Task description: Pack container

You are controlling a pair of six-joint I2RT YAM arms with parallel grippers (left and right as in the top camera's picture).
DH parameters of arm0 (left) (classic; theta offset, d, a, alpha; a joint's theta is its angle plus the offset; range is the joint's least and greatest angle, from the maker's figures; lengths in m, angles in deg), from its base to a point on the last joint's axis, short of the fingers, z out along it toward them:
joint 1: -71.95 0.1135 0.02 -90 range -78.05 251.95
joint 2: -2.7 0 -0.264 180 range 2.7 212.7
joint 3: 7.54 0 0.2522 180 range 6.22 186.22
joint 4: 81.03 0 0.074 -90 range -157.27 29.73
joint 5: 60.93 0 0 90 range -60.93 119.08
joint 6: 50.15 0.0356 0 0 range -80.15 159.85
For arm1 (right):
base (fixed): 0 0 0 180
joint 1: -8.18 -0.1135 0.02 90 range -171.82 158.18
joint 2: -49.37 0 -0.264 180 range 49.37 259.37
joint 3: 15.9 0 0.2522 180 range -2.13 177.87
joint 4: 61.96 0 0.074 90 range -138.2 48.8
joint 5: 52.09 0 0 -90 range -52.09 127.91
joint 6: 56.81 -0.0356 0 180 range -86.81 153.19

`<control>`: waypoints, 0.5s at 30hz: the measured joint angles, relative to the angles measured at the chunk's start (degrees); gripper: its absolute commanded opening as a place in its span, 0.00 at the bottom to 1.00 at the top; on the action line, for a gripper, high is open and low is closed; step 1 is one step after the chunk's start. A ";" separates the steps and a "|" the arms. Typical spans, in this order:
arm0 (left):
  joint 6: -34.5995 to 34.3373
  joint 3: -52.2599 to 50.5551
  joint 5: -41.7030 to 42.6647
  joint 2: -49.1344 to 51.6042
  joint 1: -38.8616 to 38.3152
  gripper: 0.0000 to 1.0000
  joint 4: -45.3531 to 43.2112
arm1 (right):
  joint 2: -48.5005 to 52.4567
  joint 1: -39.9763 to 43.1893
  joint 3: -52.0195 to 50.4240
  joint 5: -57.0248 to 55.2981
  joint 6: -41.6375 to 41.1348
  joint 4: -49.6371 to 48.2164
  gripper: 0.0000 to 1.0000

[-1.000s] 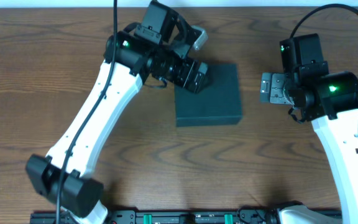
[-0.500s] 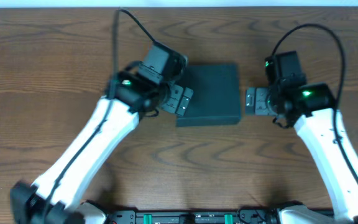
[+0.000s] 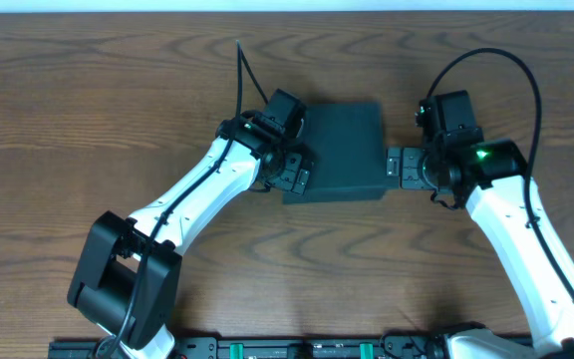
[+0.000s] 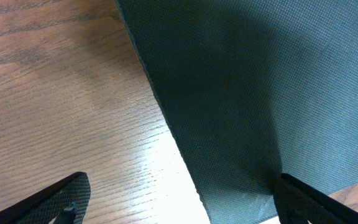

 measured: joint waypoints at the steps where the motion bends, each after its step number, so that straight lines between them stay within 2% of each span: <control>1: -0.02 0.00 -0.02 0.00 0.00 0.95 0.02 | 0.04 0.00 -0.68 0.02 0.00 -0.61 0.99; 10: -0.92 0.00 -0.09 -0.70 0.17 0.95 0.07 | 1.62 0.50 -3.43 0.28 -0.07 -6.58 0.99; 15: -1.27 0.00 -0.09 -5.62 3.87 0.95 1.88 | 1.68 5.66 -3.43 1.27 -0.44 -9.73 0.99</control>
